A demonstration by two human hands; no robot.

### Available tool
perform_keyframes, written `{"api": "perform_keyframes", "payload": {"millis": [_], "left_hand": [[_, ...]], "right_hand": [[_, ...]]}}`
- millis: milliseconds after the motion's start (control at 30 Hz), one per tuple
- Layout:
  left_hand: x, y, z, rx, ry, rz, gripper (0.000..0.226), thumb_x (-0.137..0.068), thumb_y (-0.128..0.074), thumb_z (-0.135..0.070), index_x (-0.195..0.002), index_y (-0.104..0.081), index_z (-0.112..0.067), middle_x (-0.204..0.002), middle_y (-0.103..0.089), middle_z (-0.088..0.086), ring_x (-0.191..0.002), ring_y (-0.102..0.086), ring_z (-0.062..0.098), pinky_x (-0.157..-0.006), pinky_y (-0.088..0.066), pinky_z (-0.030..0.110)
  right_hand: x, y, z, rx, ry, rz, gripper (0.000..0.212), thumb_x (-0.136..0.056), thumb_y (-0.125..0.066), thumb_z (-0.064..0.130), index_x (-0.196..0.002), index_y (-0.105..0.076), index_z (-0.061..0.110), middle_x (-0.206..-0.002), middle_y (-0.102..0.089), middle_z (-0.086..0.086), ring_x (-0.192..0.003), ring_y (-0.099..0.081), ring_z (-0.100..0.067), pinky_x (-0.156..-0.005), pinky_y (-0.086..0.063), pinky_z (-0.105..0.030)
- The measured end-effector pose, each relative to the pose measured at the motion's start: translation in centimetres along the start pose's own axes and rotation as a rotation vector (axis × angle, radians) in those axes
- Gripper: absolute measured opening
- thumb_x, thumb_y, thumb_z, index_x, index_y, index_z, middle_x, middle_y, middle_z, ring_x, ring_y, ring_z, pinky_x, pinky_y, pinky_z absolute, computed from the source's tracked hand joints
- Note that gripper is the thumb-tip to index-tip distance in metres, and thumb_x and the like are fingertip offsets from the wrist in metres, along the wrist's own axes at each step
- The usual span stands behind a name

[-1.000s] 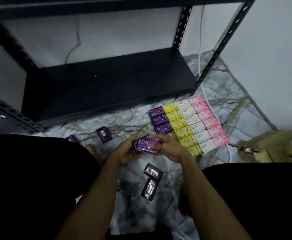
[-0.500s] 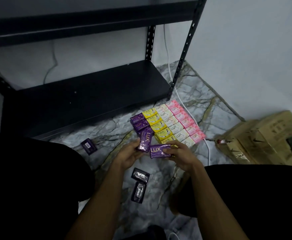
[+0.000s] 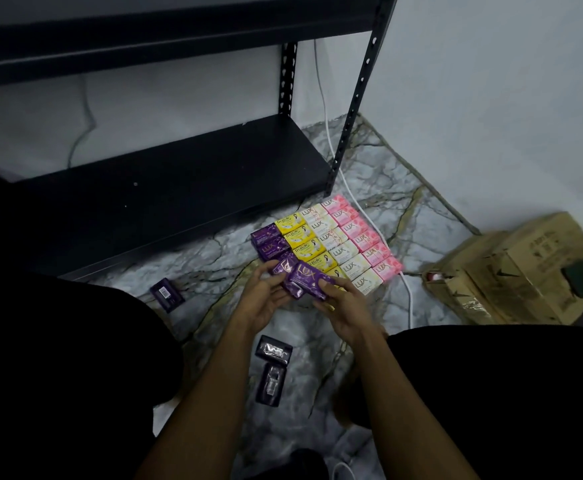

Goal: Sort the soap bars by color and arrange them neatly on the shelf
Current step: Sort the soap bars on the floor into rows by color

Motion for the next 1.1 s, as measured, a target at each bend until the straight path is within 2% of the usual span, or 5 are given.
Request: {"api": "perform_keyframes", "payload": {"millis": [200, 400, 600, 933, 1100], "left_hand": [[0.1, -1.0, 1.7, -0.122, 0.005, -0.044, 0.052, -0.095, -0.063, -0.045, -0.129, -0.053, -0.007, -0.114, -0.072, 0.015, -0.102, -0.072, 0.031, -0.081, -0.059, 0.041], [-0.3, -0.1, 0.2, -0.276, -0.074, -0.093, 0.056, -0.084, -0.078, -0.036, -0.117, -0.057, 0.004, -0.103, -0.075, 0.013, -0.094, -0.074, 0.029, -0.072, -0.06, 0.037], [-0.4, 0.3, -0.4, -0.373, -0.053, -0.036, 0.032, -0.087, -0.074, -0.016, -0.119, -0.067, -0.012, -0.101, -0.073, 0.006, -0.075, -0.074, 0.012, -0.063, -0.057, 0.026], [-1.1, 2.9, 5.4, -0.404, 0.057, -0.267, 0.029, -0.084, -0.078, -0.014, -0.111, -0.071, -0.004, -0.105, -0.073, 0.013, -0.085, -0.069, 0.02, -0.058, -0.055, 0.022], [-2.8, 4.5, 6.5, -0.419, 0.069, -0.327, 0.029, -0.082, -0.08, -0.019, -0.108, -0.069, -0.01, -0.103, -0.073, 0.012, -0.088, -0.072, 0.024, -0.064, -0.058, 0.028]], "right_hand": [[0.0, -0.5, -3.1, -0.031, -0.042, -0.021, 0.028, -0.089, -0.07, 0.004, -0.113, -0.057, 0.005, -0.107, -0.072, -0.021, -0.094, -0.07, -0.037, -0.089, -0.055, -0.058], [-0.2, -0.5, -1.6, -0.026, -0.012, 0.006, 0.021, -0.085, -0.069, -0.004, -0.102, -0.061, 0.005, -0.106, -0.069, -0.019, -0.092, -0.07, -0.034, -0.067, -0.06, -0.041], [-0.8, -0.6, -0.1, -0.006, 0.055, -0.023, 0.032, -0.083, -0.073, -0.003, -0.111, -0.058, 0.002, -0.106, -0.068, -0.019, -0.083, -0.071, -0.028, -0.058, -0.056, -0.03], [-2.1, 0.7, -8.0, -0.184, -0.25, -0.184, 0.033, -0.094, -0.063, 0.011, -0.126, -0.058, 0.003, -0.104, -0.07, -0.02, -0.087, -0.068, -0.028, -0.074, -0.056, -0.035], [-4.0, 0.6, -10.1, -0.189, -0.331, -0.262, 0.032, -0.085, -0.075, 0.018, -0.112, -0.066, 0.005, -0.1, -0.073, -0.015, -0.081, -0.069, -0.025, -0.059, -0.056, -0.033]]}}
Point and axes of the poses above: each hand's wrist, its own x-axis away from the middle knuckle, its own y-axis out of the back of the hand, z = x × y, the point moved 6 cm from there along -x, towards the middle knuckle
